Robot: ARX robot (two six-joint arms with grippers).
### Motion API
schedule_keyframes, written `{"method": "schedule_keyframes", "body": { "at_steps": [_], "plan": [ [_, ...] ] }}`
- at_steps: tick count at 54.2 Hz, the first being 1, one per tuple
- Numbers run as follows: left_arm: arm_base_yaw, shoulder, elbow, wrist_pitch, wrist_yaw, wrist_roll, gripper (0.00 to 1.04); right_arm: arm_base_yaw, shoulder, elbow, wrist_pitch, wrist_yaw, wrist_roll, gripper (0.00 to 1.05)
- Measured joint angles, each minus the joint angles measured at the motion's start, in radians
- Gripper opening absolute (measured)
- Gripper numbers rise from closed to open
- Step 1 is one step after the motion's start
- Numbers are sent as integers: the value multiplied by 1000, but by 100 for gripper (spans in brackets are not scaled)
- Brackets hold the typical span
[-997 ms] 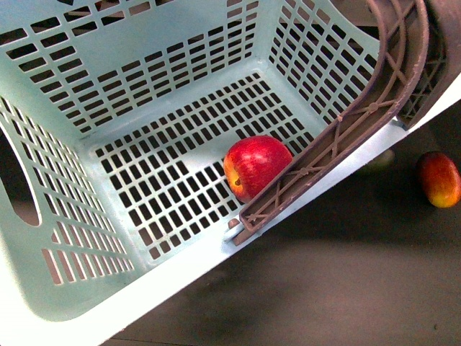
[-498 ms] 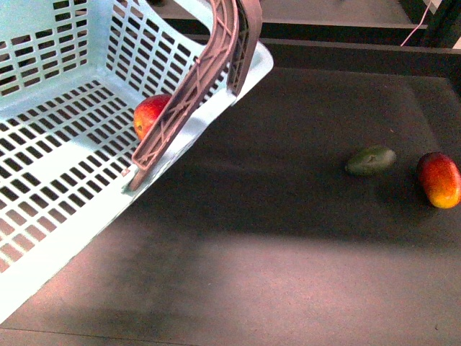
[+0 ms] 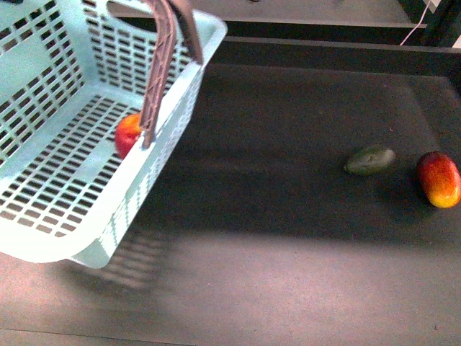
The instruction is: Pick apple with right arm and hold basket with left
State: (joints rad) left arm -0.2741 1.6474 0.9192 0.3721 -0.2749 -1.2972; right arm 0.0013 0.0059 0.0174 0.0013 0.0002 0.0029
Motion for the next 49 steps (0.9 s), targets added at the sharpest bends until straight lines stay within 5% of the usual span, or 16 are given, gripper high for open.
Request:
{"method": "schedule_keyframes", "body": {
  "at_steps": [23, 49],
  "plan": [
    [99, 258, 38, 137, -7, -221, 20, 0, 0, 0, 0, 0, 0, 96],
    [125, 342, 119, 123, 37, -205, 20, 0, 0, 0, 0, 0, 0, 96]
  ]
}}
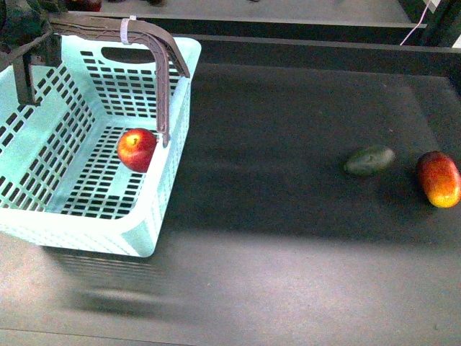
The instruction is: Pick apple with right arm and hold basket with left
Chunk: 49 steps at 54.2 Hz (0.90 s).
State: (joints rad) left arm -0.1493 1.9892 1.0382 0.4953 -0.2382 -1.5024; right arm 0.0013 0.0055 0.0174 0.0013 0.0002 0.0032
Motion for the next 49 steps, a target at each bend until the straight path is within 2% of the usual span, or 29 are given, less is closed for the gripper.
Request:
{"method": "schedule_keyframes", "body": {
  "at_steps": [5, 25, 30, 37, 46, 48, 49],
  "plan": [
    [-3, 2, 3, 0, 3, -1, 20, 0, 0, 0, 0, 0, 0, 96],
    [-35, -78, -13, -51, -32, -37, 80, 0, 0, 0, 0, 0, 0, 96],
    [-50, -189, -66, -103, -79, -60, 100, 0, 0, 0, 0, 0, 0, 96],
    [-80, -362, -145, -301, -169, -28, 98, 0, 0, 0, 0, 0, 0, 96],
    [-89, -414, -156, -330, -181, -4, 98, 0, 0, 0, 0, 0, 0, 96],
    [-79, -408, -205, -187, -103, 118, 92, 0, 0, 0, 0, 0, 0, 96],
    [-69, -407, -261, -36, -35, 246, 87, 0, 0, 0, 0, 0, 0, 96]
  ]
}}
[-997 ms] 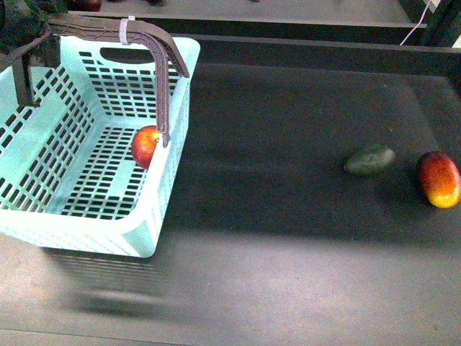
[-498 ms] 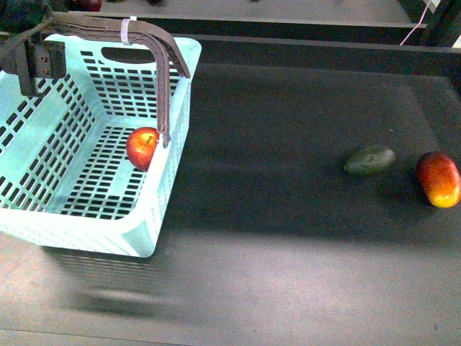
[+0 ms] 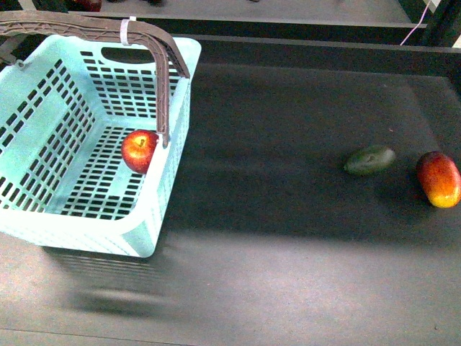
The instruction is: Pick apple with right arm and hold basket with left
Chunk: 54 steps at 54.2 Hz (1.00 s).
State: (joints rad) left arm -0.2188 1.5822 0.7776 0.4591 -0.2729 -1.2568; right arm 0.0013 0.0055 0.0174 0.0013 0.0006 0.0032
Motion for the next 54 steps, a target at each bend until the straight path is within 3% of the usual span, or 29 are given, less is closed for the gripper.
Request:
{"method": "schedule_keyframes", "body": {
  "at_steps": [4, 5, 6, 11, 17, 24, 33, 38, 54],
  "plan": [
    [23, -18, -171, 356, 88, 448, 71, 0, 0, 0, 0, 0, 0, 96],
    [25, -23, -185, 383, 92, 497, 69, 0, 0, 0, 0, 0, 0, 96],
    [33, -42, -225, 450, 99, 658, 64, 0, 0, 0, 0, 0, 0, 96],
    [58, -122, -309, 534, 117, 967, 48, 0, 0, 0, 0, 0, 0, 96],
    [84, -197, -396, 545, 142, 1146, 28, 0, 0, 0, 0, 0, 0, 96],
    [109, -293, -502, 543, 170, 1216, 3, 0, 0, 0, 0, 0, 0, 96],
    [143, -446, -607, 496, 199, 1239, 3, 0, 0, 0, 0, 0, 0, 96],
    [193, -491, -653, 507, 269, 1242, 3, 0, 0, 0, 0, 0, 0, 96],
    [216, -689, -736, 381, 273, 1244, 3, 0, 0, 0, 0, 0, 0, 96]
  ]
}}
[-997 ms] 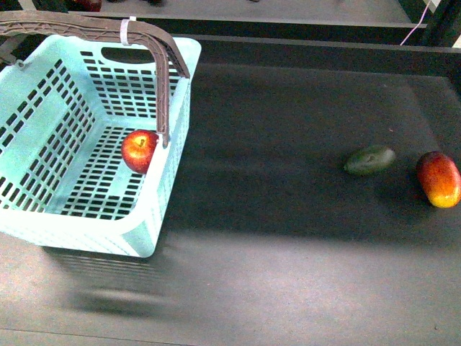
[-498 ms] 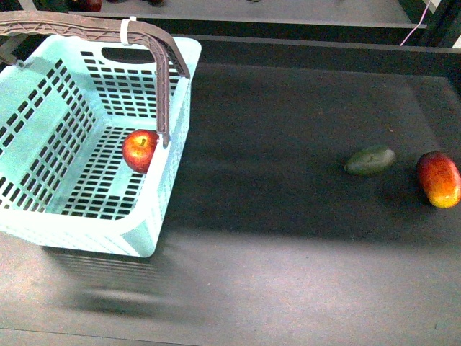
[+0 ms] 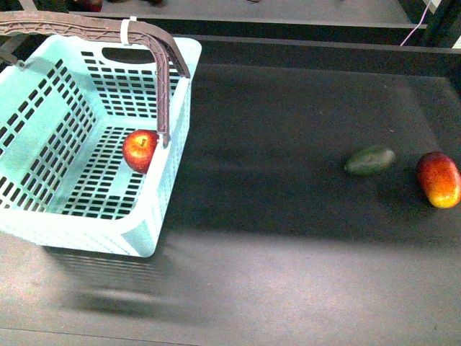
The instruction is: Pick apple with right arm and hold basket with left
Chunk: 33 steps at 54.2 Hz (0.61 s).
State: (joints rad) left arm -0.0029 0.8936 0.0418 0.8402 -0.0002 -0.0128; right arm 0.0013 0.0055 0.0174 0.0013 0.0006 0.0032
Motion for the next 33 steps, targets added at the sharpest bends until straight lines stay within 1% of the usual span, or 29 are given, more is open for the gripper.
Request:
{"method": "schedule_keyframes", "body": {
  "at_steps": [12, 33],
  "plan": [
    [0, -203, -26, -175, 0, 2, 3, 0, 0, 0, 0, 0, 0, 96],
    [0, -476, -27, -426, 0, 2, 3, 0, 0, 0, 0, 0, 0, 96]
  ]
}}
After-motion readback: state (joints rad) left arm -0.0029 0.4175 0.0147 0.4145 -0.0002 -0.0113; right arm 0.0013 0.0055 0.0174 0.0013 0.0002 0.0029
